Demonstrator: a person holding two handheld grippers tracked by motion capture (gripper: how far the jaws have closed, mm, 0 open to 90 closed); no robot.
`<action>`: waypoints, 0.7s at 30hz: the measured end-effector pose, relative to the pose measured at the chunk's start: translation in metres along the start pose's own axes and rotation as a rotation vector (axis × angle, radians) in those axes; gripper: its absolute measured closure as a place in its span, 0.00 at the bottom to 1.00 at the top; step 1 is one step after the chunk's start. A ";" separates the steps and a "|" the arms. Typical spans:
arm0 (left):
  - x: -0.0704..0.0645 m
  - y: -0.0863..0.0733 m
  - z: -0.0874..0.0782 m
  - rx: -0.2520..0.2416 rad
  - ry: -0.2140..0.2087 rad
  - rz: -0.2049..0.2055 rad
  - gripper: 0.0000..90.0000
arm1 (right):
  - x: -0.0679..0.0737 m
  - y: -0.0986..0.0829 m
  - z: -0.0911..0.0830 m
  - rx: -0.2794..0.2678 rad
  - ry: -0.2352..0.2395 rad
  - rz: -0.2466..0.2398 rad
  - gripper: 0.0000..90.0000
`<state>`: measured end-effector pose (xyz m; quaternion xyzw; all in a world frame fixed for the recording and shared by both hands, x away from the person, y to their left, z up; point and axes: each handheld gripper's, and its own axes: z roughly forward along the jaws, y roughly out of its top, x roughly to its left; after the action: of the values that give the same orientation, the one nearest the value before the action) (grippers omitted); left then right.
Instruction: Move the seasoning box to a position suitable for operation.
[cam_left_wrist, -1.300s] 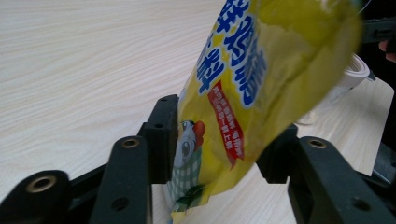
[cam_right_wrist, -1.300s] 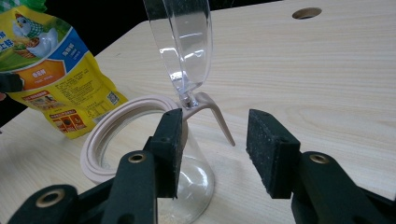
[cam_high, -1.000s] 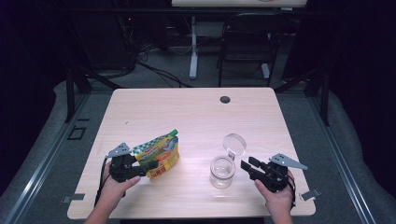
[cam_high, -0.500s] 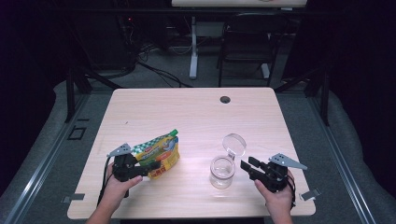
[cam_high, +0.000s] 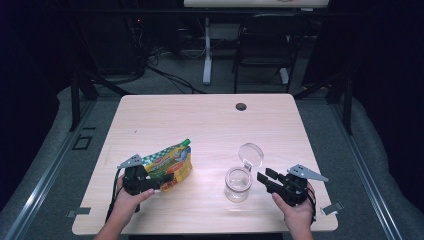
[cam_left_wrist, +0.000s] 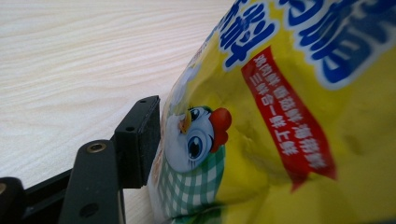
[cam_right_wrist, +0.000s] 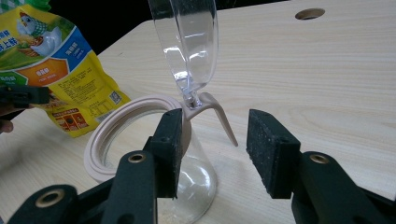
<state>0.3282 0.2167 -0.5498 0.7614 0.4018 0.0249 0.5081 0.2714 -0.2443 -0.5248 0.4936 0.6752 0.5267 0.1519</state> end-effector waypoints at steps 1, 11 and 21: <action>0.000 0.000 0.002 0.002 0.000 0.001 0.42 | 0.000 0.000 0.000 0.001 -0.001 0.000 0.62; 0.002 0.000 0.013 0.038 0.013 0.017 0.42 | 0.000 0.000 0.000 0.000 0.001 0.000 0.62; 0.003 -0.006 0.018 0.032 0.013 0.050 0.46 | 0.000 -0.001 0.001 0.006 -0.001 -0.002 0.62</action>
<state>0.3353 0.2060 -0.5642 0.7790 0.3863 0.0361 0.4926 0.2719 -0.2442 -0.5258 0.4936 0.6772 0.5242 0.1516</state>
